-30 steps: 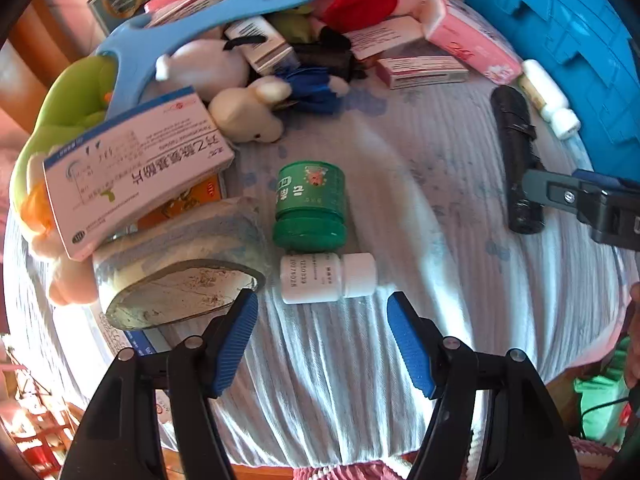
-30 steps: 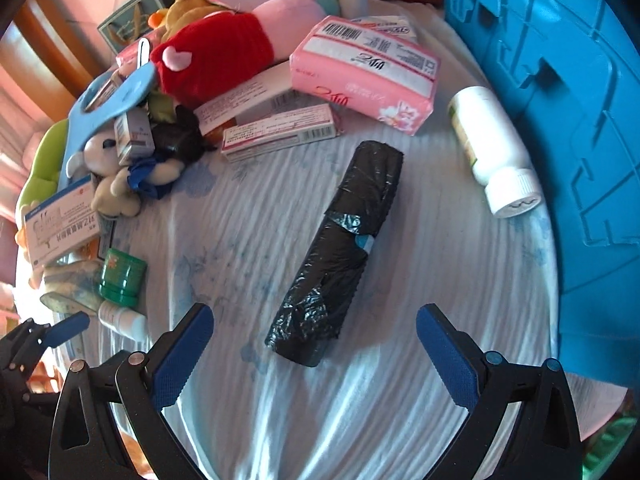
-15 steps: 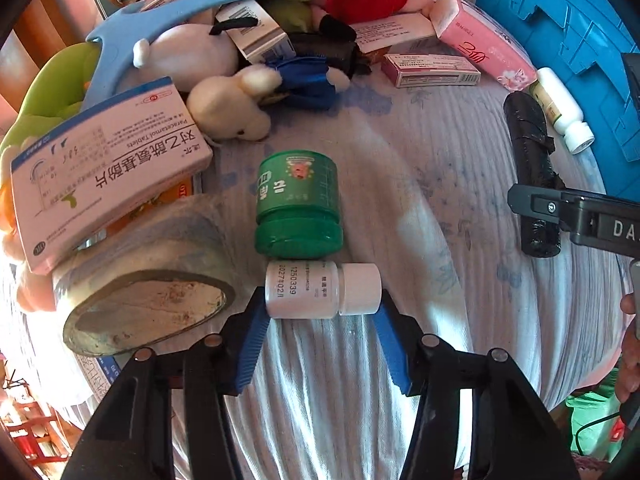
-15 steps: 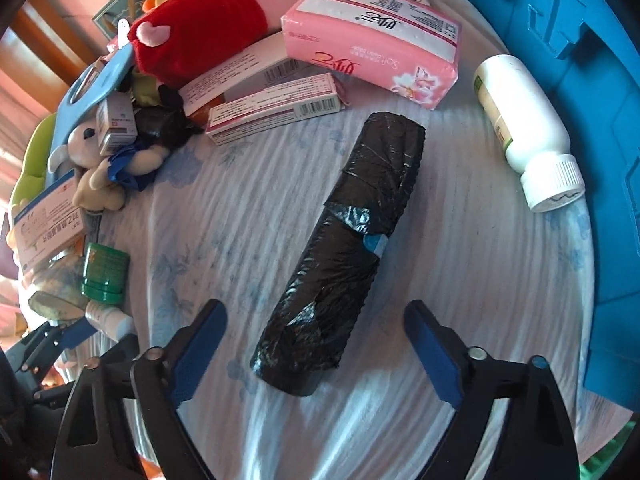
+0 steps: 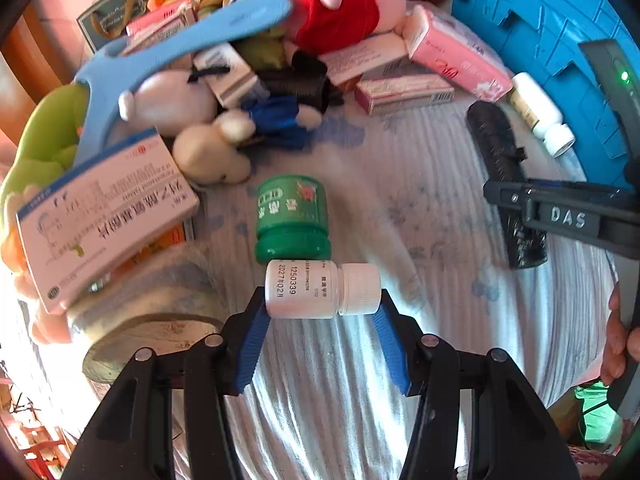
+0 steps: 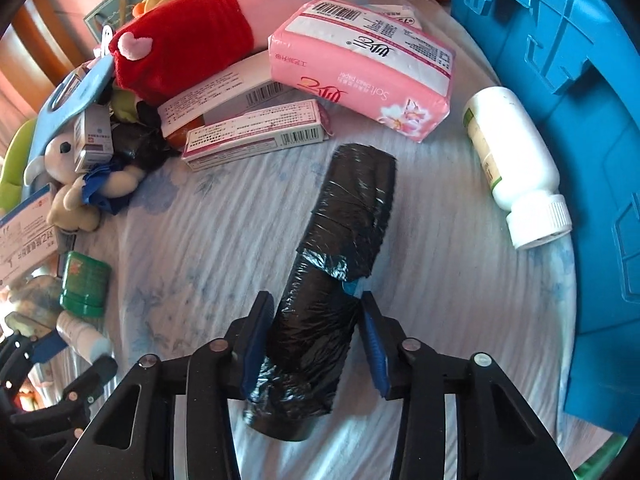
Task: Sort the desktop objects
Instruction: 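Grasp the white pill bottle with the left tool while the right tool grasps the black wrapped roll, then carry the pill bottle and black roll over the crate with both tools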
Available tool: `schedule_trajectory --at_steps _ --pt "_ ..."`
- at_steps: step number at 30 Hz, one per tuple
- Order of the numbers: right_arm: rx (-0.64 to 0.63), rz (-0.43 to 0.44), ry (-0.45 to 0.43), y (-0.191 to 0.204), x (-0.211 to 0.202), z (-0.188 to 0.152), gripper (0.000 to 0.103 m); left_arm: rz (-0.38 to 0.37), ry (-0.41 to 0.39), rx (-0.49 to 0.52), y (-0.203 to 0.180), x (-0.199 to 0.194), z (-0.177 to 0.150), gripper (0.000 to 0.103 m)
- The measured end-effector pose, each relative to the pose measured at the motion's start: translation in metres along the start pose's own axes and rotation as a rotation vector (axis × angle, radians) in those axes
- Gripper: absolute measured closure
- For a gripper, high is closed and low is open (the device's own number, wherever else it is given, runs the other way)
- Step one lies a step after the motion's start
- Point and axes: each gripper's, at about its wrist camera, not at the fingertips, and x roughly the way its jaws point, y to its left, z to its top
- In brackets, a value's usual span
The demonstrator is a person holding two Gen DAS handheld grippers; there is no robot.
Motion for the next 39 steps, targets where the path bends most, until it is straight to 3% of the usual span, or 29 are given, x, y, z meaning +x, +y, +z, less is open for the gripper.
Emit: schedule_trajectory --at_steps 5,9,15,21,33,39 --pt "-0.012 0.020 -0.028 0.001 -0.015 0.000 0.068 0.000 -0.050 0.007 -0.004 -0.024 0.008 0.052" --pt "-0.022 0.047 -0.075 0.002 -0.035 0.005 0.069 0.006 -0.089 0.011 -0.007 -0.050 -0.015 0.052" --pt "-0.040 0.060 -0.170 0.016 -0.069 0.016 0.069 0.008 -0.177 0.014 0.013 -0.054 0.014 0.052" --pt "-0.046 0.078 -0.276 0.025 -0.096 0.035 0.069 0.009 -0.284 0.034 -0.001 -0.040 0.053 0.052" --pt "-0.046 0.056 -0.585 0.020 -0.222 0.047 0.069 -0.061 -0.497 0.119 -0.042 -0.109 0.107 0.052" --pt "0.009 -0.036 -0.735 -0.012 -0.291 0.037 0.069 -0.137 -0.598 0.185 -0.092 -0.150 0.137 0.052"
